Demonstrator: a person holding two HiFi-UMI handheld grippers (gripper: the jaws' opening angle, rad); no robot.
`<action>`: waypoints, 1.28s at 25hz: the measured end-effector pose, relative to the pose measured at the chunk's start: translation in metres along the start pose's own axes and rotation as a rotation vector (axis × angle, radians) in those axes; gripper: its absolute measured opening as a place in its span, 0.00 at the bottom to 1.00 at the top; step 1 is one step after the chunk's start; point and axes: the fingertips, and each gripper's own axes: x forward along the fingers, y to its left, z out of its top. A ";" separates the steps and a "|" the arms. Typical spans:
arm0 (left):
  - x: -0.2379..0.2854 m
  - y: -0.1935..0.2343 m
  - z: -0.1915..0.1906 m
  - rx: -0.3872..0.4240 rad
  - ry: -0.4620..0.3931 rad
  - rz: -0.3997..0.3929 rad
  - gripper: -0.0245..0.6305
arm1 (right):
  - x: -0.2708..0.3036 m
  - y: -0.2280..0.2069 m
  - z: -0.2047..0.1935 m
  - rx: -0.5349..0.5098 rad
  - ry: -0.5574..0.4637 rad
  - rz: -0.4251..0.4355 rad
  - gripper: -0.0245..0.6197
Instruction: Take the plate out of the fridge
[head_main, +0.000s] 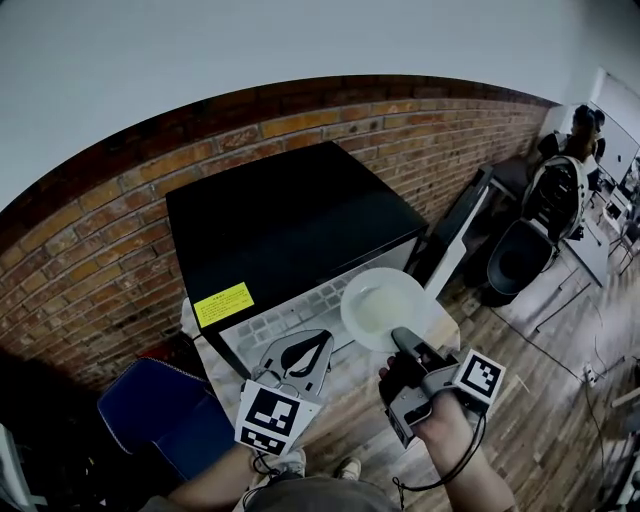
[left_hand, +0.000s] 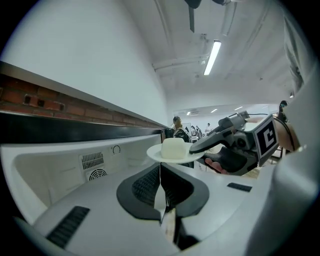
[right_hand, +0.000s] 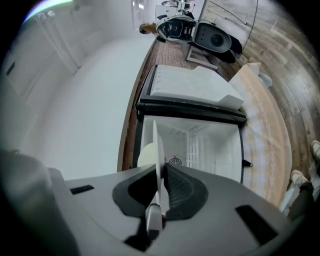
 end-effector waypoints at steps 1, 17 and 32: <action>0.002 -0.003 0.002 0.003 -0.004 -0.011 0.07 | -0.005 0.000 0.004 -0.002 -0.013 0.000 0.10; 0.044 -0.082 0.016 0.045 -0.034 -0.243 0.07 | -0.103 -0.017 0.051 0.011 -0.239 -0.025 0.10; 0.057 -0.127 -0.007 0.055 0.021 -0.358 0.07 | -0.148 -0.087 0.053 0.083 -0.328 -0.135 0.10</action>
